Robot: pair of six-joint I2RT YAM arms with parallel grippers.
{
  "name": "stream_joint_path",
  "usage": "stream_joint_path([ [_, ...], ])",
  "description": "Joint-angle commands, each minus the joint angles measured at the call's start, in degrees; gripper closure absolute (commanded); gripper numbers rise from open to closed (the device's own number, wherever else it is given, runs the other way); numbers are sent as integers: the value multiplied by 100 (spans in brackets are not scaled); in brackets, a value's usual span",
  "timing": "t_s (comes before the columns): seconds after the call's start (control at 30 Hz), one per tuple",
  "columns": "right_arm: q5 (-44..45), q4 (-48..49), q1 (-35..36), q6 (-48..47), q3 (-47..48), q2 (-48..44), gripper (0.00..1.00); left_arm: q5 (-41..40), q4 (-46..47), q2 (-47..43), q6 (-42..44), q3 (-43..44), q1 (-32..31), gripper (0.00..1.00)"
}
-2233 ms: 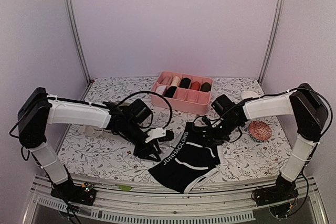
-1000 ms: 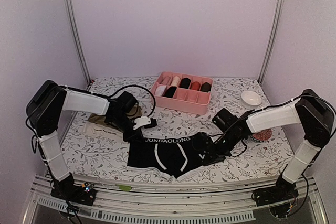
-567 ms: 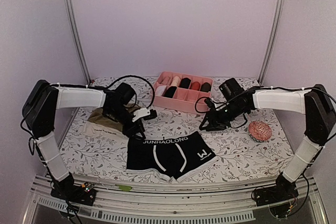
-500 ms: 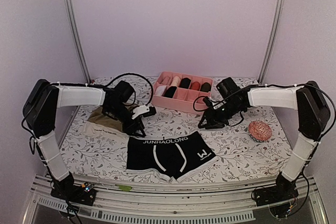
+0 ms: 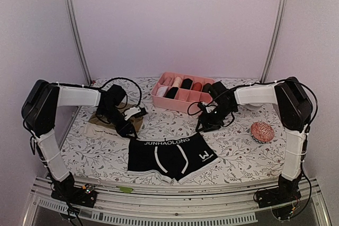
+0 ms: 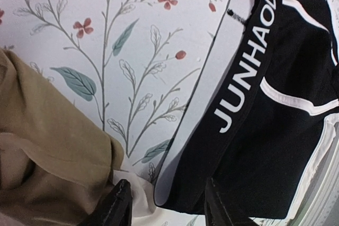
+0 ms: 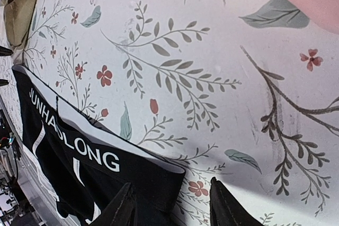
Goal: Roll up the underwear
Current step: Rotate the underwear at the center of the board.
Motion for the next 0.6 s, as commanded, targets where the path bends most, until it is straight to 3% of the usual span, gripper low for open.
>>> stream_joint_path([
  [0.0,-4,-175,19,-303,174,233,53,61,-131,-103,-266,-228,37,54],
  [0.2,-95,-161,16,-383,187,311,56,-123,3,-12,-399,-306,29,55],
  [0.33,-83,-161,19,-388,212,376,65,-26,-35,117,-433,-283,43,60],
  [0.57,83,-159,26,-367,150,301,86,86,-30,142,-450,-249,62,86],
])
